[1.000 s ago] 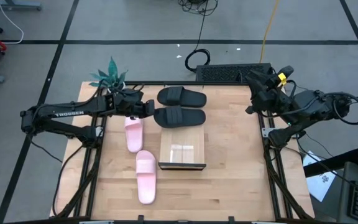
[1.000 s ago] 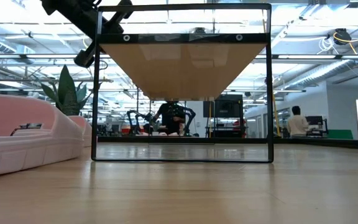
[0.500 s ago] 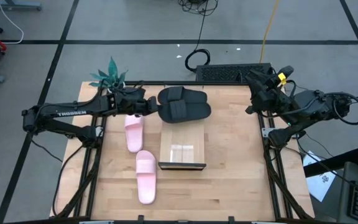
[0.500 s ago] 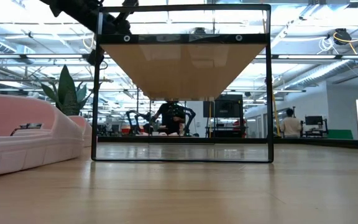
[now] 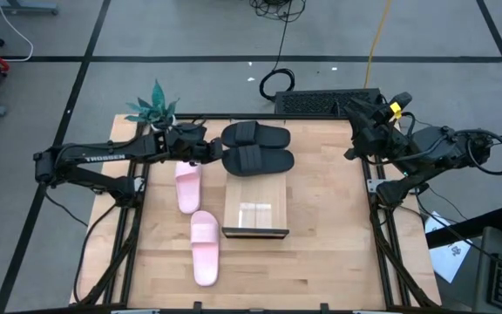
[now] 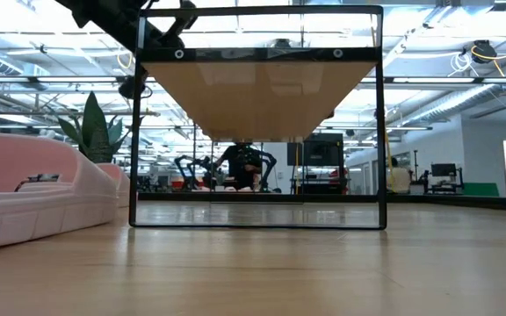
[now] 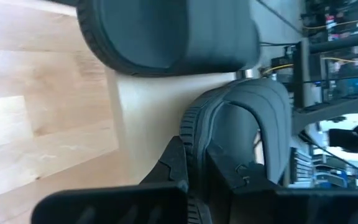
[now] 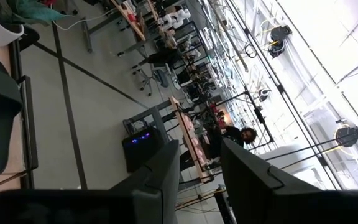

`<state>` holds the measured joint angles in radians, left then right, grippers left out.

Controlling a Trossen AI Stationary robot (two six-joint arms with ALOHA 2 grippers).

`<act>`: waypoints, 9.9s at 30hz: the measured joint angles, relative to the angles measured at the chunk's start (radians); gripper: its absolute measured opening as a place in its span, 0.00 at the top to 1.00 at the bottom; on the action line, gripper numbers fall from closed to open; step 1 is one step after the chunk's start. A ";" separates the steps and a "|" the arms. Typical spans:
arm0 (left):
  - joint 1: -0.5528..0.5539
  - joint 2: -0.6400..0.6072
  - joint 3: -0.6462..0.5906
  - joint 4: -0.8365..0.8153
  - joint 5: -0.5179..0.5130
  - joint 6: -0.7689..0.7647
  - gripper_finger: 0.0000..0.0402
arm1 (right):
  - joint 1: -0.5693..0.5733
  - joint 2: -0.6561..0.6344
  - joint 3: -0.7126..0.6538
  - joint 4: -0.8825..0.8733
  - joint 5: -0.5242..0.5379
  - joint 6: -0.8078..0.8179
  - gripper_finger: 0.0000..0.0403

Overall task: Pick and place slides into the shelf
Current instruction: Put the black slide slipper on the shelf, then put the top white slides on the shelf

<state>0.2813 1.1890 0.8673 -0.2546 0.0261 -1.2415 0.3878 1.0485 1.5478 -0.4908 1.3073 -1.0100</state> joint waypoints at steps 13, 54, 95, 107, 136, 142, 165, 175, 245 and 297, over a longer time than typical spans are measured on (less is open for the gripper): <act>0.044 0.044 -0.002 -0.003 0.039 0.025 0.98 | 0.000 0.000 0.000 0.000 -0.002 0.000 0.73; 0.076 0.032 -0.002 -0.035 0.051 0.052 0.98 | 0.000 0.000 0.000 0.000 -0.003 0.003 0.73; 0.076 0.064 -0.002 -0.044 0.048 0.098 0.79 | 0.000 0.000 0.000 0.000 -0.003 0.003 0.73; 0.078 0.064 -0.002 -0.033 0.052 0.104 0.79 | 0.000 0.000 0.000 0.000 -0.004 0.003 0.73; 0.078 0.064 -0.002 -0.049 0.033 0.089 0.79 | 0.000 0.000 0.000 0.000 -0.003 0.003 0.73; 0.078 0.064 -0.002 -0.065 0.028 0.075 0.71 | 0.000 0.000 0.000 -0.001 -0.004 0.003 0.73; 0.124 0.011 -0.002 -0.060 0.052 0.147 0.45 | 0.000 0.000 0.000 -0.001 -0.003 0.000 0.73; 0.178 -0.185 -0.002 -0.384 0.088 0.221 0.45 | 0.000 0.000 0.000 -0.001 -0.003 -0.004 0.73; 0.114 -0.143 0.002 -0.723 0.006 0.719 0.52 | -0.042 0.017 0.000 0.048 -0.133 0.013 0.73; 0.448 0.180 0.328 -0.934 0.214 1.630 0.52 | -0.188 0.079 0.000 0.184 -0.133 -0.044 0.73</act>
<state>0.7296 1.3694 1.1948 -1.1888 0.2397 0.3886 0.1994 1.1272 1.5475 -0.3072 1.1738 -1.0542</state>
